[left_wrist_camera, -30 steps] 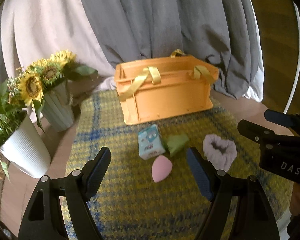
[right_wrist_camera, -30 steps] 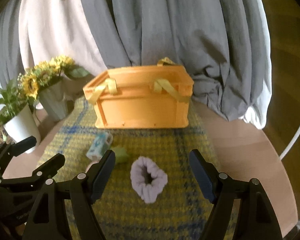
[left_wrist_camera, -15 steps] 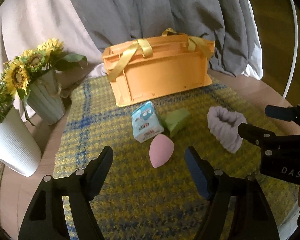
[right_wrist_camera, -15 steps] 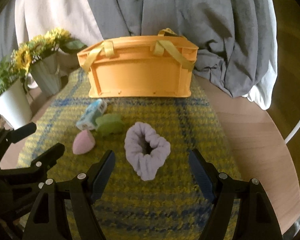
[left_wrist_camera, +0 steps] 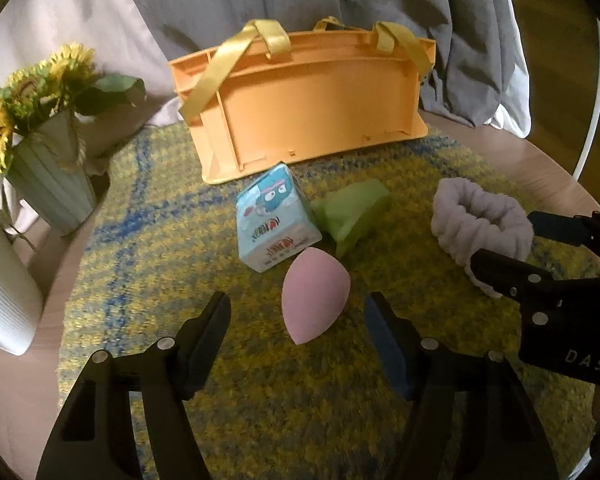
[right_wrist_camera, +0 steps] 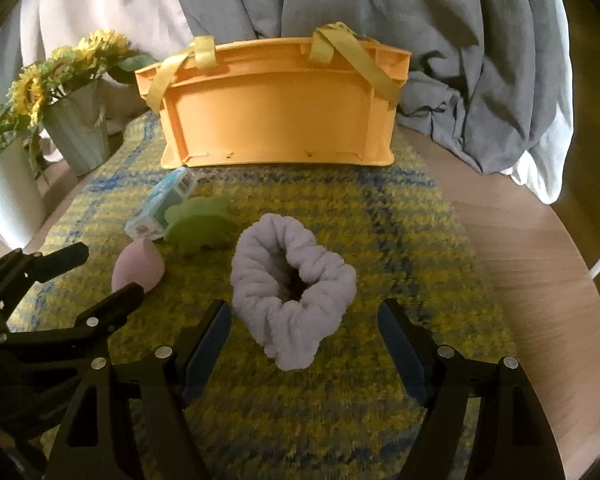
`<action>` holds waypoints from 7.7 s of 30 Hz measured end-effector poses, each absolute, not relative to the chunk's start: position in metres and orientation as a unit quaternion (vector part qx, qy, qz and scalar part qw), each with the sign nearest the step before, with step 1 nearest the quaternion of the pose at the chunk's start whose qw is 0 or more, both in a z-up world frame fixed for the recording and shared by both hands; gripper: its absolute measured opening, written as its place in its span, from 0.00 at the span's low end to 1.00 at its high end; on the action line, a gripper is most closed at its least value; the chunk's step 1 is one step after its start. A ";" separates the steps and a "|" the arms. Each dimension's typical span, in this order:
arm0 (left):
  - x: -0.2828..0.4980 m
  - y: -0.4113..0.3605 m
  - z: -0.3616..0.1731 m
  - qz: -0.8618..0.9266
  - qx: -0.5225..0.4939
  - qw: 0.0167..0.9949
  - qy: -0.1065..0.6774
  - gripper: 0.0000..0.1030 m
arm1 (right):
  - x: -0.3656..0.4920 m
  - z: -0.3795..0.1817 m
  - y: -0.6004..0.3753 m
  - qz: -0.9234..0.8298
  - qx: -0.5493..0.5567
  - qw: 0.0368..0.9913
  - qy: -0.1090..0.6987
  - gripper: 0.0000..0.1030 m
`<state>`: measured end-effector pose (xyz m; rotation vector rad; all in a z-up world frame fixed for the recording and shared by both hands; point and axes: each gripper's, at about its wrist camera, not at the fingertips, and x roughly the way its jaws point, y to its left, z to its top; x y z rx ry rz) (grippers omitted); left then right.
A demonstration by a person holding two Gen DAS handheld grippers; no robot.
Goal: Organize soft objects
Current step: 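Grasp the pink sponge with the left gripper while the right grasps the lavender scrunchie, then lift the pink sponge and lavender scrunchie with both grippers over the crate, then open both grippers to drop the sponge and scrunchie into the crate, then move both tools back toward the milk carton and green frog sponge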
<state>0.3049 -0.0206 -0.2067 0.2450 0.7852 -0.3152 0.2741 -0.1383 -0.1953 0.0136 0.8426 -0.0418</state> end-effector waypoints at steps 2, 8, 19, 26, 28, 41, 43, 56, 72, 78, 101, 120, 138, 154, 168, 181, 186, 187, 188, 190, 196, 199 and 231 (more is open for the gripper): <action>0.307 -0.023 -0.209 -0.152 0.117 0.904 0.381 0.66 | 0.277 -0.199 -0.139 -0.020 0.009 0.912 0.410 0.74; 0.319 -0.027 -0.216 -0.159 0.100 0.900 0.394 0.56 | 0.282 -0.201 -0.143 -0.019 0.018 0.914 0.404 0.69; 0.313 -0.027 -0.212 -0.162 0.086 0.898 0.399 0.36 | 0.281 -0.198 -0.139 -0.005 0.023 0.916 0.400 0.32; 0.301 -0.019 -0.200 -0.146 0.071 0.898 0.408 0.36 | 0.270 -0.188 -0.139 -0.002 0.030 0.916 0.400 0.31; 0.297 -0.017 -0.194 -0.142 0.067 0.900 0.408 0.36 | 0.268 -0.184 -0.138 0.000 0.034 0.916 0.399 0.31; 0.270 -0.014 -0.134 -0.144 0.048 0.920 0.361 0.36 | 0.245 -0.134 -0.134 0.011 0.042 0.931 0.364 0.31; 0.267 -0.016 -0.125 -0.144 0.050 0.924 0.351 0.36 | 0.241 -0.124 -0.134 0.013 0.037 0.934 0.356 0.31; 0.255 -0.014 -0.068 -0.147 0.037 0.948 0.280 0.36 | 0.228 -0.073 -0.139 0.016 0.035 0.955 0.296 0.31; 0.260 -0.014 -0.023 -0.138 0.021 0.968 0.207 0.36 | 0.232 -0.022 -0.145 0.022 0.038 0.976 0.212 0.31; 0.267 -0.015 -0.013 -0.137 0.022 0.973 0.186 0.36 | 0.238 -0.012 -0.146 0.024 0.038 0.981 0.188 0.31; 0.337 -0.016 0.008 -0.149 0.019 0.978 0.147 0.36 | 0.302 0.012 -0.149 0.017 0.034 0.989 0.142 0.31; 0.428 -0.030 0.000 -0.134 0.029 0.979 0.151 0.36 | 0.391 0.004 -0.167 0.007 0.033 0.989 0.143 0.31; 0.516 -0.051 -0.055 -0.131 0.066 0.962 0.229 0.36 | 0.477 -0.041 -0.177 0.003 0.027 0.977 0.211 0.31; 0.548 -0.064 -0.079 -0.135 0.104 0.944 0.281 0.58 | 0.513 -0.075 -0.184 0.007 0.034 0.959 0.281 0.41; 0.505 -0.044 -0.051 -0.130 0.078 0.957 0.248 0.70 | 0.480 -0.051 -0.184 -0.035 0.036 0.968 0.245 0.61; 0.420 -0.016 -0.033 -0.109 0.067 0.966 0.223 0.76 | 0.403 -0.027 -0.161 -0.015 0.033 0.977 0.210 0.63; 0.396 -0.003 -0.043 -0.103 0.052 0.963 0.242 0.76 | 0.378 -0.033 -0.151 -0.006 0.034 0.975 0.218 0.63; 0.391 0.000 -0.046 -0.104 0.049 0.962 0.246 0.76 | 0.375 -0.036 -0.149 -0.004 0.036 0.975 0.220 0.63; 0.387 0.001 -0.048 -0.105 0.048 0.961 0.251 0.76 | 0.371 -0.038 -0.147 -0.002 0.035 0.974 0.223 0.63; 0.378 0.003 -0.055 -0.105 0.051 0.959 0.259 0.76 | 0.364 -0.044 -0.144 0.002 0.033 0.971 0.236 0.63; 0.357 0.009 -0.076 -0.106 0.049 0.951 0.285 0.76 | 0.344 -0.060 -0.135 0.013 0.025 0.964 0.263 0.63; 0.349 0.012 -0.085 -0.105 0.044 0.948 0.296 0.76 | 0.337 -0.068 -0.129 0.017 0.018 0.959 0.282 0.63; 0.333 0.053 -0.147 -0.123 0.008 0.924 0.362 0.72 | 0.311 -0.159 -0.081 0.044 0.009 0.923 0.382 0.63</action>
